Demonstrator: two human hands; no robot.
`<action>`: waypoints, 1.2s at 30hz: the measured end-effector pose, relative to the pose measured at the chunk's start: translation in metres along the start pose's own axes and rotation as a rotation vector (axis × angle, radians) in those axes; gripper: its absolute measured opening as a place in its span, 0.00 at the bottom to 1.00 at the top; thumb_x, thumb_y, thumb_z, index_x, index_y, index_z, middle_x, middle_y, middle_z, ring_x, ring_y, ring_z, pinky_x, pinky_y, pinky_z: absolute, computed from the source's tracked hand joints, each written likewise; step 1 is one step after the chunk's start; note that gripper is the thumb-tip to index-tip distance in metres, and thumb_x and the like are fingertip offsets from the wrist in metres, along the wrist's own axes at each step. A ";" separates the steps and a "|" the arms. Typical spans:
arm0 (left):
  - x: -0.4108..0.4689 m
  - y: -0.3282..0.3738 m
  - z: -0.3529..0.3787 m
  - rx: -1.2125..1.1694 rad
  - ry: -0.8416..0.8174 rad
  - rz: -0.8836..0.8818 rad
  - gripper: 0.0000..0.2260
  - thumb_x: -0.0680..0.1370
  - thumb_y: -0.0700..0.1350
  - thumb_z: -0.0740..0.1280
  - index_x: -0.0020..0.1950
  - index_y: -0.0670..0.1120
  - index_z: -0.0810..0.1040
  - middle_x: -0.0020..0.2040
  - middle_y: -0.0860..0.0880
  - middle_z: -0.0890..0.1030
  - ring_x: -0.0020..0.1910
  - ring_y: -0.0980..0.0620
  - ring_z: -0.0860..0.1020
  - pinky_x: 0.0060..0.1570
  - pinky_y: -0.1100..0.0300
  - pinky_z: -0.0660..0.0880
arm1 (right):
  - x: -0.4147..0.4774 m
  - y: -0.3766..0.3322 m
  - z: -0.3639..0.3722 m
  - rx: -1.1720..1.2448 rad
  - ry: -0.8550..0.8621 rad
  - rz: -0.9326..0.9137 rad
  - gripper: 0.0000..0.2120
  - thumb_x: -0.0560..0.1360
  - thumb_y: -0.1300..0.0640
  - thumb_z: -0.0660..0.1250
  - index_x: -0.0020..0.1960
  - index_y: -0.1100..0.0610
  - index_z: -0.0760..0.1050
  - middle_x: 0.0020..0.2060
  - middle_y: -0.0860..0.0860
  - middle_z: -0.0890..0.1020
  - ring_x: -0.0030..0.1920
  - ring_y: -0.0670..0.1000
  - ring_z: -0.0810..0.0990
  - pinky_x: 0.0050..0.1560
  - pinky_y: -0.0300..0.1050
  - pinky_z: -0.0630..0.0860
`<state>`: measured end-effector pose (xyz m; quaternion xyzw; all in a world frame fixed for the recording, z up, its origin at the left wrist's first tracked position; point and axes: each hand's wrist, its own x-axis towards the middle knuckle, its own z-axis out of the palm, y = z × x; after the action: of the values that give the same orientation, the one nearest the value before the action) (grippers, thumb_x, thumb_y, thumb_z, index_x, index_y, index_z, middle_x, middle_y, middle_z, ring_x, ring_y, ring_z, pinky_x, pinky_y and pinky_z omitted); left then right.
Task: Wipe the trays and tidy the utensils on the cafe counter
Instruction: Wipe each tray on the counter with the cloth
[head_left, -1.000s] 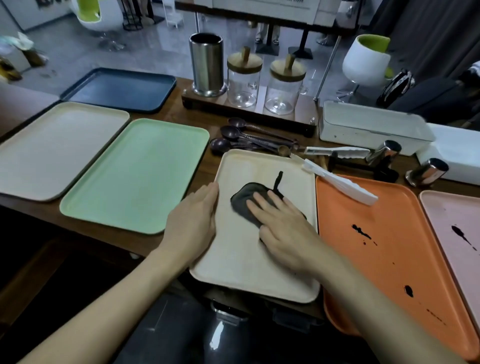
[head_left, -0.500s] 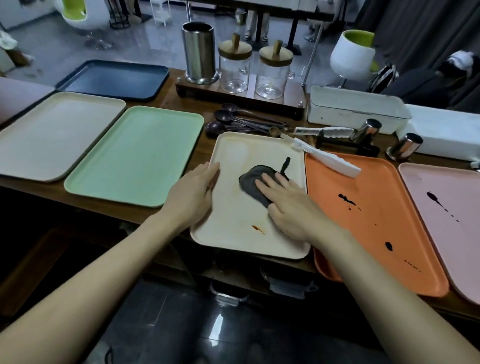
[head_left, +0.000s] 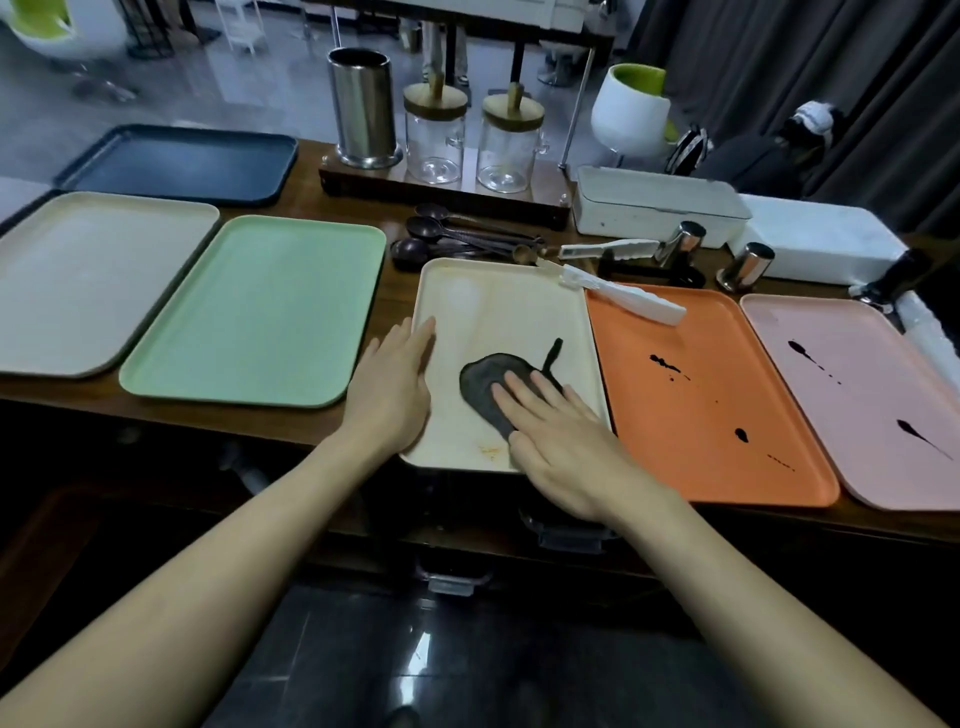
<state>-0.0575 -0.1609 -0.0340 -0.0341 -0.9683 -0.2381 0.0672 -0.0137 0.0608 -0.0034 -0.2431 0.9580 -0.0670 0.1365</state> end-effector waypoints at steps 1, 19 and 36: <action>-0.001 0.001 -0.001 -0.011 0.006 -0.004 0.31 0.78 0.34 0.58 0.81 0.46 0.60 0.79 0.41 0.65 0.78 0.43 0.62 0.77 0.47 0.54 | -0.003 0.005 -0.001 -0.001 0.002 0.021 0.27 0.85 0.50 0.43 0.82 0.48 0.41 0.81 0.45 0.41 0.80 0.47 0.36 0.80 0.49 0.37; -0.011 -0.002 0.003 -0.115 0.071 -0.106 0.26 0.82 0.35 0.56 0.81 0.46 0.64 0.79 0.47 0.66 0.79 0.49 0.62 0.77 0.57 0.54 | -0.010 -0.025 0.015 0.021 0.111 -0.146 0.31 0.80 0.55 0.51 0.82 0.54 0.52 0.81 0.56 0.54 0.80 0.60 0.53 0.79 0.52 0.50; -0.015 0.003 0.000 -0.100 0.070 -0.146 0.24 0.83 0.37 0.55 0.79 0.46 0.65 0.75 0.45 0.73 0.72 0.41 0.70 0.76 0.56 0.57 | -0.007 -0.012 0.010 0.018 0.078 -0.164 0.35 0.80 0.65 0.56 0.83 0.50 0.46 0.82 0.53 0.47 0.81 0.55 0.44 0.78 0.46 0.42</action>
<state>-0.0420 -0.1591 -0.0346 0.0414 -0.9522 -0.2914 0.0817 0.0005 0.0534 -0.0089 -0.3164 0.9389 -0.0963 0.0952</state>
